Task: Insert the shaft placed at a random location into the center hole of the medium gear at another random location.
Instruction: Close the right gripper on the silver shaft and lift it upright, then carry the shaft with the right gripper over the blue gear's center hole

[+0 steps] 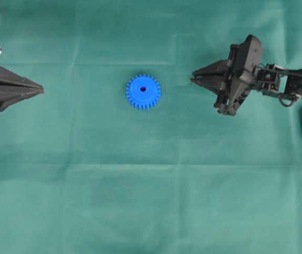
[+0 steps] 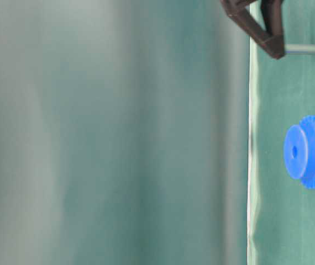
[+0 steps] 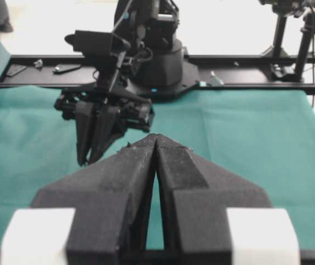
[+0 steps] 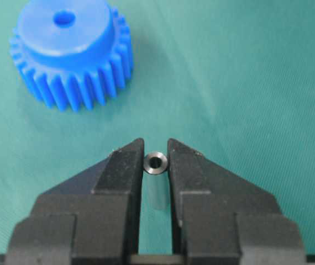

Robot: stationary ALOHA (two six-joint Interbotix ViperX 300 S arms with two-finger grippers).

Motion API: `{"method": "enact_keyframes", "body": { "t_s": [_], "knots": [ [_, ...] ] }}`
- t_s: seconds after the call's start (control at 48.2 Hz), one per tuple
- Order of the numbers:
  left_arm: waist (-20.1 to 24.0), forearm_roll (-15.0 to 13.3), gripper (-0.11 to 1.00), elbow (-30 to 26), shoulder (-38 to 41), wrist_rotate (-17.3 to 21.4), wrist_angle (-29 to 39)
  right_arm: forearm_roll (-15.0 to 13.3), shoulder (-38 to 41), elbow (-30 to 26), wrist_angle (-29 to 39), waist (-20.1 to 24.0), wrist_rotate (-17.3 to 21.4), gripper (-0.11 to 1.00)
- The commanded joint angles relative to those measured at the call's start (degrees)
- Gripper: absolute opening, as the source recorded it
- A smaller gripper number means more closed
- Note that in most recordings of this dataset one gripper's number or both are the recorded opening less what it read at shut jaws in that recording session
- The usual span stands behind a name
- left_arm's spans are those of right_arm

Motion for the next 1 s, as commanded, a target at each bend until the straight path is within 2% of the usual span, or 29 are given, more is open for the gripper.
{"method": "enact_keyframes", "body": {
  "t_s": [0.0, 0.104, 0.249, 0.685, 0.975],
  "knots": [
    [0.0, 0.2, 0.0, -1.0, 0.4, 0.0, -0.3, -0.1, -4.7, -1.3, 3.2, -0.2, -0.4, 0.13],
    [0.0, 0.2, 0.0, -0.9, 0.4, 0.0, -0.3, -0.2, -8.7, -2.3, 8.8, -0.2, -0.7, 0.13],
    [-0.1, 0.2, 0.0, -1.0, 0.4, -0.1, -0.1, -0.2, -10.6, -3.5, 12.5, -0.2, -0.8, 0.13],
    [-0.1, 0.2, 0.0, -1.0, 0.4, -0.3, 0.0, -0.2, -9.3, -5.2, 12.8, 0.4, -0.8, 0.13],
    [0.0, 0.2, 0.0, -1.0, 0.4, -0.3, -0.1, -0.2, -4.0, -12.0, 13.1, 3.3, -0.4, 0.13]
  ]
}}
